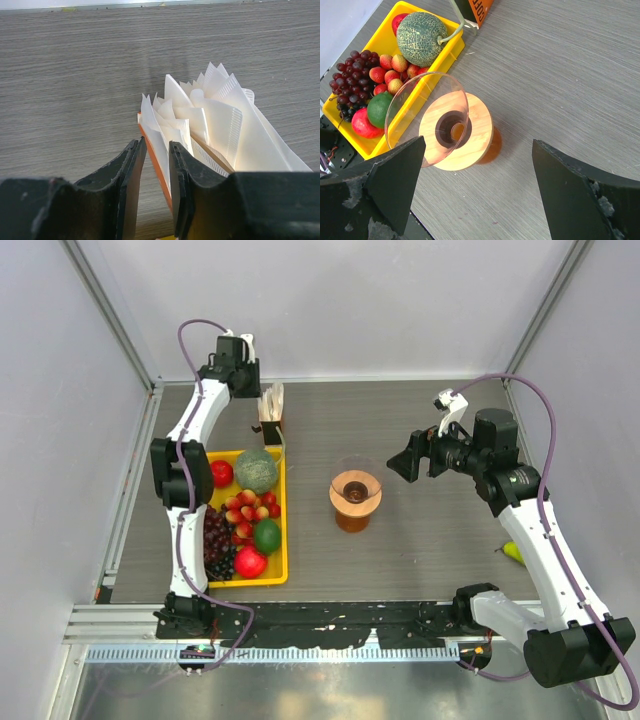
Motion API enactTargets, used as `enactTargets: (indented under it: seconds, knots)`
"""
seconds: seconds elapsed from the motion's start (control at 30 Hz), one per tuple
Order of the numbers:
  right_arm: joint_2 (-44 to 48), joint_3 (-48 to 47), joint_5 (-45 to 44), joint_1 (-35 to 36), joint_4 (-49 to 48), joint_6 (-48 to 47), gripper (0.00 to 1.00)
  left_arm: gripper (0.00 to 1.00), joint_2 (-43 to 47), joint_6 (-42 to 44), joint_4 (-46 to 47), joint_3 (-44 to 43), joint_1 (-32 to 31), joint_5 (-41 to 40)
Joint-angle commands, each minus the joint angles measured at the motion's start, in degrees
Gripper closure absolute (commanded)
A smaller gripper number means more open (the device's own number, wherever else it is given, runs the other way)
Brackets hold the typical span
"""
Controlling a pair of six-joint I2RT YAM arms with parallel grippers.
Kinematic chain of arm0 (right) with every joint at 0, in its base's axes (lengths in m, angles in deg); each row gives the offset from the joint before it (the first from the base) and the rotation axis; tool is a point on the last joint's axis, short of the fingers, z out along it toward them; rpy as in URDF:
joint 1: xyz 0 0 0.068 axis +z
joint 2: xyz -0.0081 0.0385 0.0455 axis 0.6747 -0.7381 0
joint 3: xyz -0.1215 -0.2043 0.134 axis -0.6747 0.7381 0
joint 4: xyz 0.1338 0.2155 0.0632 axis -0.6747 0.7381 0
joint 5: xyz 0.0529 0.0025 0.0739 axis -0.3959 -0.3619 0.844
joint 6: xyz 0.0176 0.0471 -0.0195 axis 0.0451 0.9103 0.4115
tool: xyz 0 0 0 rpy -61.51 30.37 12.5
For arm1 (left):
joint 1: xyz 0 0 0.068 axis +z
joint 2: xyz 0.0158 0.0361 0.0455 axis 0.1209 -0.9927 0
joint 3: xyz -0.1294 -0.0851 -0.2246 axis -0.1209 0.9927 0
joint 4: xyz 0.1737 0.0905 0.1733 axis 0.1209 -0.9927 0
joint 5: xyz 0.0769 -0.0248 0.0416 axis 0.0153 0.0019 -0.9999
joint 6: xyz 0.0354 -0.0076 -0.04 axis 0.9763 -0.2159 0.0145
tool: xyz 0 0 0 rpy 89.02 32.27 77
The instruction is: Place the coffee filter in the dripper
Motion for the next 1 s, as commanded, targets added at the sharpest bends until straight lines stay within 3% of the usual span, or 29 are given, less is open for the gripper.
enactTargets:
  seconds: [0.0, 0.53, 0.7, 0.83, 0.97]
  knots:
    - [0.4, -0.7, 0.6, -0.2, -2.4, 0.6, 0.05, 0.66, 1.8, 0.7, 1.6, -0.1, 0.1, 0.3]
    - [0.4, -0.5, 0.7, -0.5, -2.5, 0.8, 0.05, 0.76, 0.6, -0.1, 1.2, -1.4, 0.0, 0.6]
    - [0.5, -0.4, 0.7, -0.6, -2.4, 0.8, 0.05, 0.85, 0.4, -0.4, 1.0, -1.6, 0.0, 0.8]
    - [0.5, -0.4, 0.7, -0.6, -2.5, 1.1, 0.05, 1.0, 0.8, -0.6, 0.9, -1.7, 0.0, 0.7]
    - [0.6, -0.4, 0.8, -0.7, -2.5, 0.9, 0.05, 1.0, 2.3, -1.3, 1.2, -1.3, 0.0, 0.9]
